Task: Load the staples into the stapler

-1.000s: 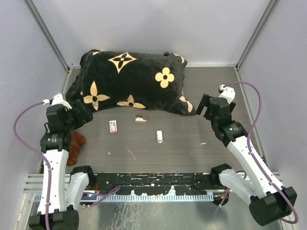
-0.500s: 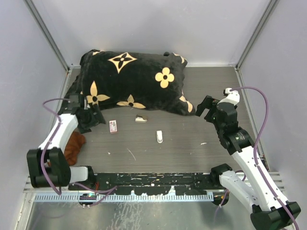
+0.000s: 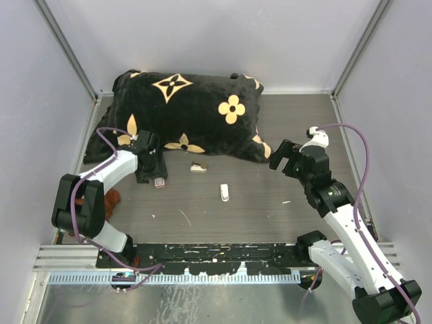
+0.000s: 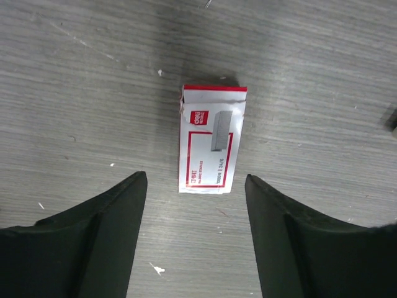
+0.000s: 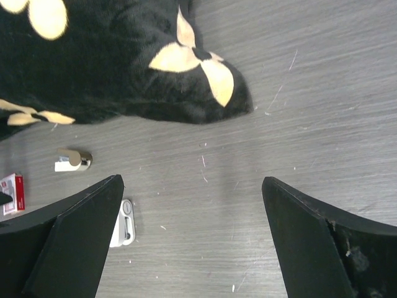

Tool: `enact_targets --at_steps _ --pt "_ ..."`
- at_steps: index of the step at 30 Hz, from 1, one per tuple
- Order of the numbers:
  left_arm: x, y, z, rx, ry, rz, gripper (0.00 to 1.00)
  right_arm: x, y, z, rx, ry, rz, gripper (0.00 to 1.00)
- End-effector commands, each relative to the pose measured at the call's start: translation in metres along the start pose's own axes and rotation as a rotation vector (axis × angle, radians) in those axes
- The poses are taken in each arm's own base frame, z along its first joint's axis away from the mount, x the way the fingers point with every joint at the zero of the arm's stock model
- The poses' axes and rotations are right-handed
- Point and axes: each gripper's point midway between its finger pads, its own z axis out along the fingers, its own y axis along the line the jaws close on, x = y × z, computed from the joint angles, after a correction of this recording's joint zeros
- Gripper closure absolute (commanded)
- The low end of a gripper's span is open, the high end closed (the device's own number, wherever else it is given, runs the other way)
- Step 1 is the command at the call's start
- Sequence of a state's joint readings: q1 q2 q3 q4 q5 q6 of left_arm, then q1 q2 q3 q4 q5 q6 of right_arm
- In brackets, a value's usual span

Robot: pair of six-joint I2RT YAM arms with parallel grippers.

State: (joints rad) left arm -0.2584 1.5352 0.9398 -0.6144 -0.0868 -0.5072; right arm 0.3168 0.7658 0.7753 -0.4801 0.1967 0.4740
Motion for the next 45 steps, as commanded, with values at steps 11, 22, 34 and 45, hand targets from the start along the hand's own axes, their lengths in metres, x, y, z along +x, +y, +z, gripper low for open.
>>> enact_targets --at_steps 11,22,34,45 --pt "-0.022 -0.015 0.026 0.008 -0.040 0.075 0.43 0.012 0.012 0.007 -0.073 0.035 0.029 0.00" --pt "-0.010 -0.030 0.026 0.043 -0.022 0.120 0.71 0.020 0.019 0.011 -0.109 0.077 0.018 0.00" --pt "0.028 -0.086 -0.063 0.329 -0.004 0.316 0.80 0.038 0.051 0.004 -0.272 0.205 0.043 0.00" --pt "0.092 -0.126 -0.068 0.337 0.020 0.645 0.81 0.074 0.056 -0.013 -0.394 0.300 0.036 0.01"
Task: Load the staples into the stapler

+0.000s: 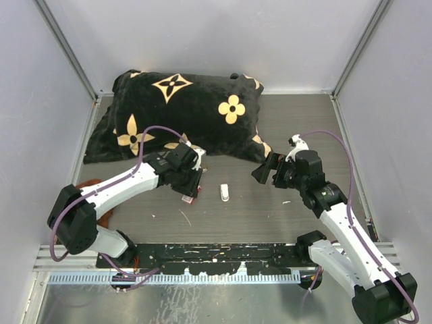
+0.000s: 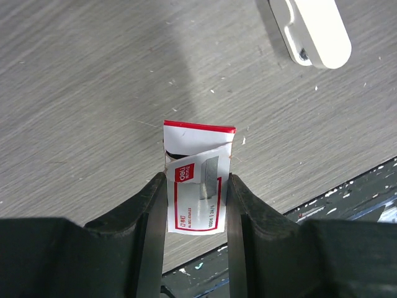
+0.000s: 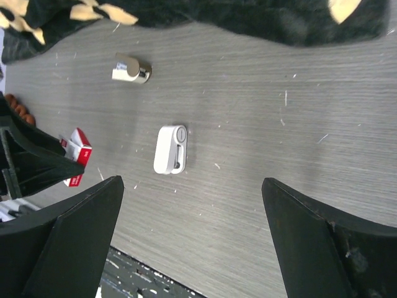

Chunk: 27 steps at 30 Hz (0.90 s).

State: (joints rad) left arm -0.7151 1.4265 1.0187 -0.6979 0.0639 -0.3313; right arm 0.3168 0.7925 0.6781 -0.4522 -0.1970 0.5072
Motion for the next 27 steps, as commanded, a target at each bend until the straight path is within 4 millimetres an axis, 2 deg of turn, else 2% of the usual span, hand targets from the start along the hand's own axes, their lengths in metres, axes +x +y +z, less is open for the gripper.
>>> enact_targets --at_steps 1,6,10,13,17,20,23,27 --pt "0.003 -0.014 0.014 0.004 -0.010 0.069 0.81 0.011 0.017 -0.002 -0.115 0.040 0.000 0.01" --pt "0.013 -0.036 0.041 0.035 0.005 0.144 0.81 0.025 0.016 0.004 -0.131 0.078 0.064 0.01" --pt "0.024 -0.047 0.058 0.038 0.032 0.190 0.75 0.035 0.019 0.008 -0.148 0.134 0.108 0.02" --pt "0.032 -0.051 0.065 0.042 0.042 0.213 0.66 0.041 0.021 0.009 -0.164 0.156 0.117 0.03" --pt "0.036 -0.053 0.065 0.047 0.026 0.218 0.45 0.042 0.027 0.006 -0.199 0.152 0.116 0.04" --pt "0.039 -0.051 0.061 0.047 0.002 0.210 0.36 0.042 0.032 0.005 -0.216 0.165 0.118 0.07" --pt "0.044 -0.050 0.058 0.051 -0.019 0.193 0.34 0.045 0.037 0.005 -0.228 0.187 0.118 0.15" --pt "0.053 -0.046 0.059 0.049 -0.025 0.164 0.40 0.054 0.049 0.008 -0.241 0.221 0.097 0.28"
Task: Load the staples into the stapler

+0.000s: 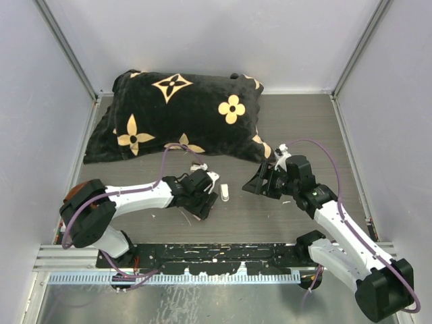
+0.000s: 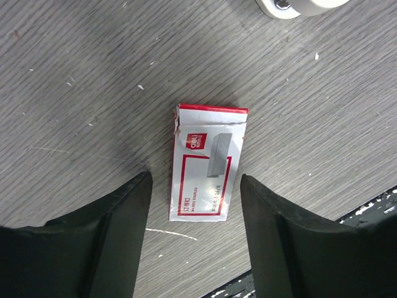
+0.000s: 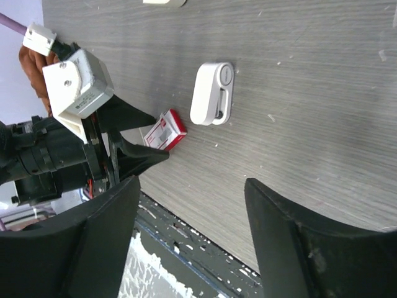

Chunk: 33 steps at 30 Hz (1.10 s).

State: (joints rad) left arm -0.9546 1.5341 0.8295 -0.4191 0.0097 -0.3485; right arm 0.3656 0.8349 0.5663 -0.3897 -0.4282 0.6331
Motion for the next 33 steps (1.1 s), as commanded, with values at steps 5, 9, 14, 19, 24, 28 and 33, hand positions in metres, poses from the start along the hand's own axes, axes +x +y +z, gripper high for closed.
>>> enact_targets --at_steps 5,9,14,19,24,28,33 --pt "0.008 -0.001 0.001 0.004 -0.055 -0.023 0.52 0.011 0.043 0.017 -0.058 0.028 -0.094 0.38" --pt "0.014 -0.007 0.003 0.018 -0.058 0.025 0.62 0.024 0.053 0.033 -0.066 0.062 -0.095 0.44" --pt "0.015 -0.017 0.002 0.056 -0.091 0.082 0.68 0.035 0.057 0.048 -0.054 0.081 -0.100 0.46" --pt "0.018 -0.025 -0.002 0.102 -0.126 0.125 0.69 0.048 0.052 0.061 -0.019 0.107 -0.120 0.48" --pt "0.023 -0.031 -0.004 0.129 -0.121 0.170 0.69 0.062 0.048 0.074 -0.003 0.136 -0.142 0.51" --pt "0.028 -0.039 -0.005 0.141 -0.119 0.212 0.69 0.073 0.043 0.082 -0.002 0.146 -0.128 0.56" --pt "0.034 -0.048 -0.006 0.154 -0.119 0.255 0.69 0.080 0.029 0.087 0.020 0.140 -0.120 0.61"
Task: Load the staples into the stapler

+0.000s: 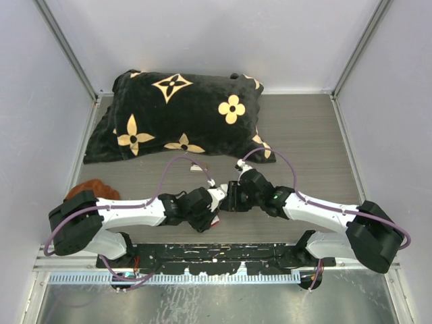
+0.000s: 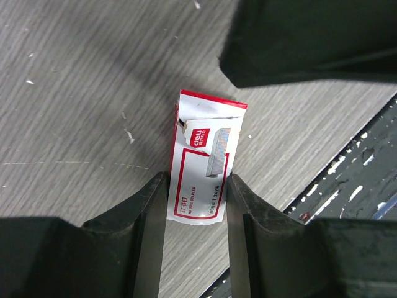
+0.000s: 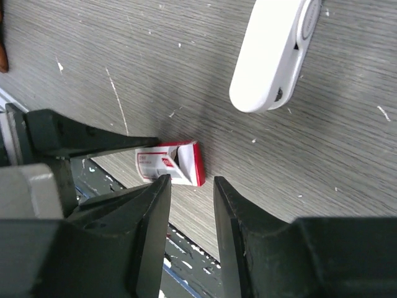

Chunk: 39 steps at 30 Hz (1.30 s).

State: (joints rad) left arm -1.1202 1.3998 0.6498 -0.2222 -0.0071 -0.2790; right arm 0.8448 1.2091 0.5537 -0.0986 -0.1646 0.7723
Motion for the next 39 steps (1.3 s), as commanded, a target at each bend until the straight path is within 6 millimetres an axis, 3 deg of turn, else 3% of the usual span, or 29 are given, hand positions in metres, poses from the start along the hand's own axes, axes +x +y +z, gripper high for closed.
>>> enact_targets --at_steps 1,8,15,39 --pt "0.006 -0.014 -0.002 0.050 0.002 0.047 0.69 -0.007 0.001 0.006 -0.018 -0.060 0.012 0.62" --pt "0.011 -0.021 -0.001 0.051 0.015 0.080 0.69 0.011 -0.011 0.014 -0.020 -0.025 0.025 0.68" --pt "0.013 -0.024 -0.001 0.049 0.016 0.093 0.69 0.025 -0.003 0.019 -0.093 0.034 0.009 0.68" --pt "0.015 -0.028 0.004 0.045 0.029 0.109 0.69 0.047 0.000 0.028 -0.135 0.120 0.004 0.71"
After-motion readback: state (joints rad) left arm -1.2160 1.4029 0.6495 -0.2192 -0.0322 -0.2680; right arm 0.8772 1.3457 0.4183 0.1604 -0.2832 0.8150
